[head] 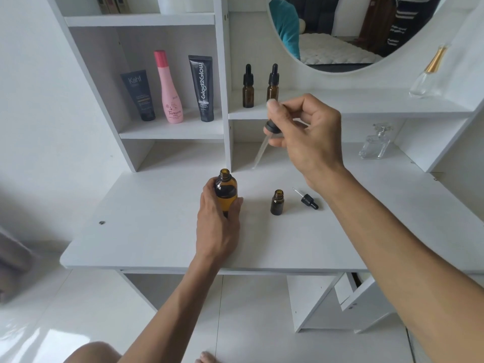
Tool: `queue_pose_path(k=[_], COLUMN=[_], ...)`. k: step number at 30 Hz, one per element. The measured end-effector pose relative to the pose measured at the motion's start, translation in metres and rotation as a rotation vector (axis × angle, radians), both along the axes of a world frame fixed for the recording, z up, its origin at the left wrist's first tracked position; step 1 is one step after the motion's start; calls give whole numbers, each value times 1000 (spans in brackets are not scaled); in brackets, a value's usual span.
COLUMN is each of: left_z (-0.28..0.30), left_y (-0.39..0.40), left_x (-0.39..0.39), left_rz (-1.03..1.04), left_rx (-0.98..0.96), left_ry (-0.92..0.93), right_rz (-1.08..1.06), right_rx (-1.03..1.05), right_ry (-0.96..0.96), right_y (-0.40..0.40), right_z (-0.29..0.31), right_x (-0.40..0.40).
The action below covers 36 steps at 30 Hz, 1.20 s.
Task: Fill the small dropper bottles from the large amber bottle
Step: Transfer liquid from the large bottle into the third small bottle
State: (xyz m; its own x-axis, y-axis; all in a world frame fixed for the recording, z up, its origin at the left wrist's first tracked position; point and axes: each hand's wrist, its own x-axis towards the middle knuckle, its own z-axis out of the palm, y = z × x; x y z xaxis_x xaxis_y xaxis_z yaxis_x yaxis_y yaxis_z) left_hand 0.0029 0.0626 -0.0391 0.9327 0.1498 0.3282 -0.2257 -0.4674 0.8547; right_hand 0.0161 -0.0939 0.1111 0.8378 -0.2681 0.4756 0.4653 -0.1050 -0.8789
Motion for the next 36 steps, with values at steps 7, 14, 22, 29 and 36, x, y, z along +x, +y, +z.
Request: queue_pose_path(k=[7,14,22,29,36], left_z=[2,6,8,7,8], left_y=[0,-1,-1,-1,0], left_x=[-2,-4,-5,-5,-6], left_rz=[-3,-2,-2,-2,-13], left_rx=[-4,-11,-12,-4,-8], left_ry=[8,14,28,22,6], right_rz=[94,104,103,114,205], right_rx=[-16,-97,-134,-226,-335], right_ry=[-46,-10,-7,25,140], right_y=[33,40,42,46,49], right_z=[14,9,10,-4,-43], right_x=[9,16,21,24,22])
